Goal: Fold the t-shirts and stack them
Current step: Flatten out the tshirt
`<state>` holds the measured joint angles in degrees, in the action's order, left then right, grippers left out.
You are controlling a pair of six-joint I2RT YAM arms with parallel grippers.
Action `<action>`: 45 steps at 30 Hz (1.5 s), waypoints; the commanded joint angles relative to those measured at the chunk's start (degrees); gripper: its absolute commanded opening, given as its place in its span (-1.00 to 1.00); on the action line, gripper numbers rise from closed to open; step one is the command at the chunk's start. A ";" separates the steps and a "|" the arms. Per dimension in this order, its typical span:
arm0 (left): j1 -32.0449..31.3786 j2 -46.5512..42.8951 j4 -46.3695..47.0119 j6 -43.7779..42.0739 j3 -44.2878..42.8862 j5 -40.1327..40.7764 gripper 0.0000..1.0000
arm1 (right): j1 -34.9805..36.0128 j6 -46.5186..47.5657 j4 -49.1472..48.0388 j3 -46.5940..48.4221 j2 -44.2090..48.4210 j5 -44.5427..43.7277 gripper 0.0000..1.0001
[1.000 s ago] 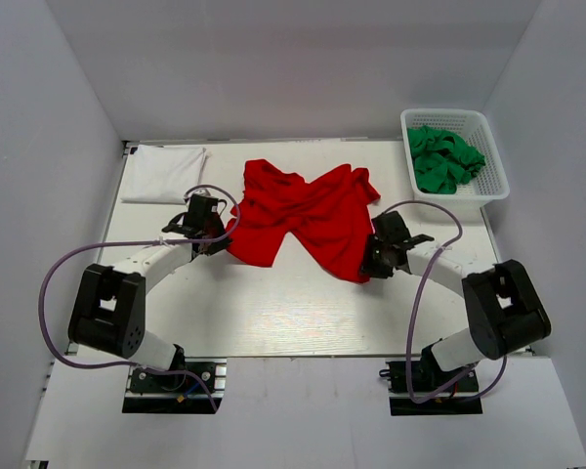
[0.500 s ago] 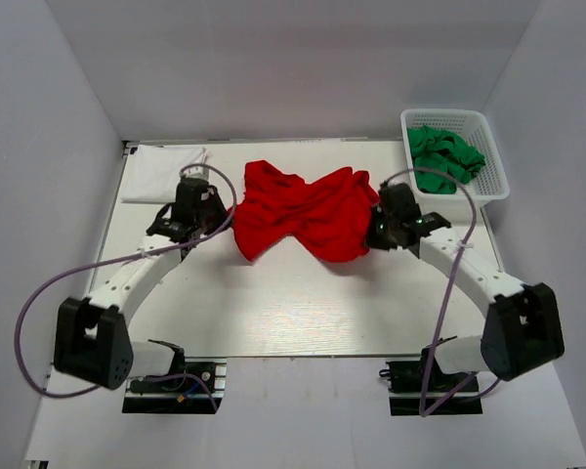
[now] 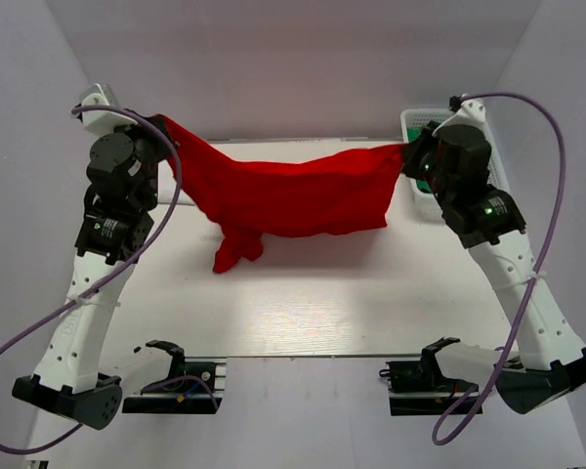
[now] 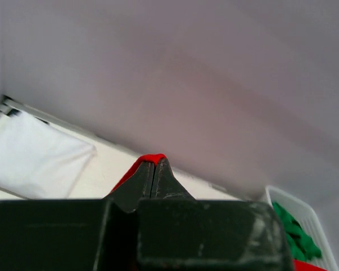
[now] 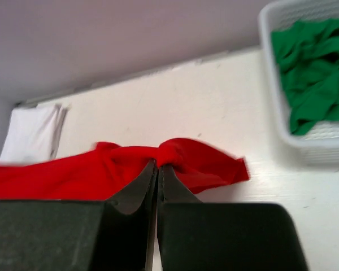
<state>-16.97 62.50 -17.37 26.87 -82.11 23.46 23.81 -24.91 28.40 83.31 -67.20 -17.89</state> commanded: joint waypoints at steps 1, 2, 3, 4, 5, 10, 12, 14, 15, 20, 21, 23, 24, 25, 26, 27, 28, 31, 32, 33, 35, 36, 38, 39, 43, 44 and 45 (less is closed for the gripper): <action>0.36 -0.19 -2.15 -4.97 -4.55 8.61 -1.00 | -0.52 3.98 -0.10 6.67 0.58 -10.03 -1.00; 0.36 -0.19 -1.62 -5.60 -6.38 10.62 -1.00 | -0.35 4.51 0.07 7.48 0.93 -10.84 -1.00; 0.36 -0.71 -1.62 -6.47 -7.36 11.42 -1.00 | -0.35 5.91 -0.10 8.18 1.19 -11.11 -1.00; 0.36 -0.71 -1.62 -7.87 -8.24 12.21 -1.00 | -0.35 6.36 -0.28 9.84 1.54 -12.77 -1.00; 0.36 -1.32 -1.62 -7.89 -9.55 14.05 -1.00 | -0.52 6.88 -0.45 10.12 2.76 -14.79 -1.00; 0.36 -3.87 0.22 -11.49 -11.49 17.66 -1.00 | -0.43 9.60 -4.31 9.07 7.96 -17.09 -1.00; 0.36 -4.75 0.23 -12.11 -12.29 16.45 -1.00 | -0.35 10.14 -4.15 9.68 9.62 -15.78 -1.00; -0.16 -5.28 0.23 -12.81 -13.69 13.38 -1.00 | -0.26 11.72 -3.97 10.64 10.51 -13.76 -1.00; -0.17 -6.85 0.23 -12.81 -14.48 12.14 -1.00 | -0.26 11.81 -4.06 10.73 11.38 -11.75 -1.00; -0.17 -11.16 0.75 -12.81 -15.63 6.69 -1.00 | -0.26 12.95 -3.00 12.93 16.03 -4.45 -1.00; -0.17 -11.95 0.75 -12.81 -15.63 5.90 -1.00 | -0.17 12.87 -3.00 13.02 16.48 -4.00 -1.00; -0.17 -14.06 0.75 -12.81 -16.77 3.61 -1.00 | -0.26 13.22 -2.92 13.11 18.77 -2.25 -1.00; -0.17 -14.68 0.75 -12.81 -16.77 2.56 -1.00 | -0.35 13.13 -2.91 13.20 19.47 -1.63 -1.00; -0.17 -15.21 0.75 -12.81 -18.16 0.46 -1.00 | -0.35 13.39 -2.65 13.37 20.26 -0.66 -1.00; 0.44 -15.21 -0.03 -12.81 -18.87 -0.69 -1.00 | -0.26 13.39 -2.39 13.46 21.31 0.65 -1.00; 0.45 -15.91 -0.04 -12.29 -19.66 -1.74 -1.00 | -0.26 13.31 -2.30 13.63 21.67 2.23 -1.00; 0.45 -15.92 -0.99 -12.28 -21.76 -3.93 -1.00 | -0.26 13.13 -2.21 13.81 22.37 3.90 -1.00; 0.45 -15.92 -2.59 -12.28 -26.07 -7.45 -1.00 | -0.26 12.60 -0.99 16.17 23.34 7.60 -1.00; 0.45 -15.92 -3.37 -12.28 -27.04 -8.16 -1.00 | -0.26 12.34 -0.63 16.62 23.43 8.30 -1.00; 0.45 -15.92 -3.99 -12.28 -28.01 -8.69 -1.00 | -0.17 12.69 0.41 17.49 23.69 9.61 -1.00; 0.45 -15.92 -4.60 -12.81 -31.17 -9.49 -1.00 | -0.34 11.90 1.21 18.55 24.83 10.07 -1.00; 0.45 -15.92 -5.39 -12.81 -32.23 -10.88 -1.00 | -0.17 11.72 1.22 18.56 25.10 10.50 -1.00; 0.45 -15.92 -5.92 -13.43 -34.96 -12.38 -1.00 | -0.26 11.28 0.78 18.03 26.67 10.77 -1.00; 0.45 -15.92 -5.93 -13.43 -35.57 -14.39 -1.00 | -0.26 10.93 0.69 17.42 27.55 10.68 -1.00; 0.45 -15.92 -6.45 -13.95 -37.78 -17.49 -1.00 | -0.17 11.02 -1.15 14.35 28.96 10.95 -1.00; 0.45 -15.92 -6.45 -13.95 -37.78 -17.49 -1.00 | -0.17 11.02 -1.50 13.12 28.88 10.60 -1.00; 0.45 -15.92 -5.50 -13.43 -35.08 -17.49 -1.00 | -0.08 11.02 -1.77 12.50 28.27 10.07 -1.00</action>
<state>-16.93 46.11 -22.81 13.98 -118.91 7.70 23.75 -13.98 29.52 97.86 -37.98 -6.63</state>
